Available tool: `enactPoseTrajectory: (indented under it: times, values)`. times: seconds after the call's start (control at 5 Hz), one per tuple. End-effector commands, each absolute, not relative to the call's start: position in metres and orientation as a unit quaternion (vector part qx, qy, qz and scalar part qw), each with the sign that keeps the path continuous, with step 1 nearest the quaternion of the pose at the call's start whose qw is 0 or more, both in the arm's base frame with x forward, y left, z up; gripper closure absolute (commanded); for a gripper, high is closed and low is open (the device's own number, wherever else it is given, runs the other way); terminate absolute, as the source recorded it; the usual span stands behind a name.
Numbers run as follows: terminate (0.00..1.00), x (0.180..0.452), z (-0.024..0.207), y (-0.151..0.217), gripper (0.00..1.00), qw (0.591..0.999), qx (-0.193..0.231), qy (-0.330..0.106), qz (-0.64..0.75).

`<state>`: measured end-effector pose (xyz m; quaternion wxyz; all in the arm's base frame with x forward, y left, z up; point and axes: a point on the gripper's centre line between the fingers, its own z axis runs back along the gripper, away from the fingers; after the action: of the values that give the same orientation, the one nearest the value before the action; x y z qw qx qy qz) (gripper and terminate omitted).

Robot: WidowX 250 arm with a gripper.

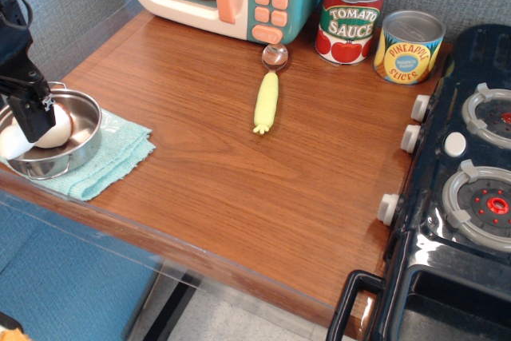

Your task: Move the yellow spoon to the front right edge of the table.

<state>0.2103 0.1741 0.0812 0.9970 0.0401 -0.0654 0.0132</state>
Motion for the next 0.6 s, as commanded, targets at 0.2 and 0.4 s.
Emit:
enactPoseTrajectory:
  times: [0.2, 0.4]
  values:
    - [0.00, 0.239, 0.085, 0.143, 0.00, 0.997, 0.031, -0.067, 0.004]
    - [0.00, 0.270, 0.104, 0.104, 0.00, 0.996, 0.035, -0.079, -0.003]
